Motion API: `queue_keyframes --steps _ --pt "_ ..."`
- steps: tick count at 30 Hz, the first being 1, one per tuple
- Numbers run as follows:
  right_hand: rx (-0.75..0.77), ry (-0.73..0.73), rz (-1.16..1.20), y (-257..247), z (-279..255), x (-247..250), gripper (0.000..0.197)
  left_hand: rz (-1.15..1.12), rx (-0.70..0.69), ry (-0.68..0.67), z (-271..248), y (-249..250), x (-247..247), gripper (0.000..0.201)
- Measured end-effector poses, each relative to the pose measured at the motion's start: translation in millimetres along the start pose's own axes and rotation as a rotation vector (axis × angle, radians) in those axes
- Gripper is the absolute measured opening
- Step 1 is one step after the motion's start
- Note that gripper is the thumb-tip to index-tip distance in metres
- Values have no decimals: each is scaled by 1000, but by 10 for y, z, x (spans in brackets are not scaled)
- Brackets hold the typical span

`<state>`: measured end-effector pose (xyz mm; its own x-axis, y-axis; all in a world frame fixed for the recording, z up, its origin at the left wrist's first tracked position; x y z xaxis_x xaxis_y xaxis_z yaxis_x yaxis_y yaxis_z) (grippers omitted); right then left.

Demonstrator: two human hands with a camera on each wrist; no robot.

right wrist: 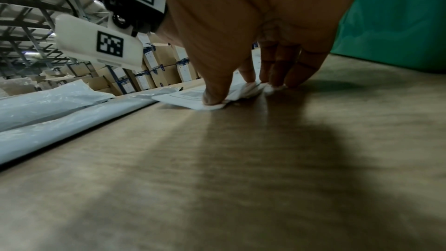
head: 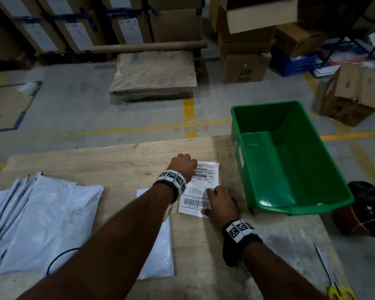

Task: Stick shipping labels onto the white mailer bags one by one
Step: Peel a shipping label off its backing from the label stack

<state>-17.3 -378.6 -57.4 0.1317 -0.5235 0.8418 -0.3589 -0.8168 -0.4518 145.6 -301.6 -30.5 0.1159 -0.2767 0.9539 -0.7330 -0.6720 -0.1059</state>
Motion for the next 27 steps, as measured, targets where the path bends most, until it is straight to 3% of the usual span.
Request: queue_keyframes --steps 4,9,14,17,22,27 --pt "12 -27 20 -38 -44 63 62 -71 16 -9 -93 -59 54 16" --pt "18 -14 106 -118 -252 162 76 -174 21 60 -357 -221 205 24" --pt "126 105 100 -441 -363 513 44 -312 68 163 -815 -458 460 22" --pt "246 185 70 -778 -416 738 40 -285 88 188 -1094 -540 632 21" --pt "326 206 162 -1367 -580 899 49 -374 82 285 -1615 -673 935 19" --pt "361 253 261 -1793 -917 988 77 -472 -21 391 -2160 -895 1159 17"
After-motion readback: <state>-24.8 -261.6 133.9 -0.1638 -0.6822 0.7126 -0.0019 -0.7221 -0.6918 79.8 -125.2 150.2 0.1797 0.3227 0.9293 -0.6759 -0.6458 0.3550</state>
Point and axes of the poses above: each hand's wrist, its own z-axis towards the middle knuckle, its own x-axis out of the back of the hand, y = z × x, the point moved 2 cm from there along z, towards the middle knuckle, and after that the axes turned 8 degrees about z, right-handed, at the moved point
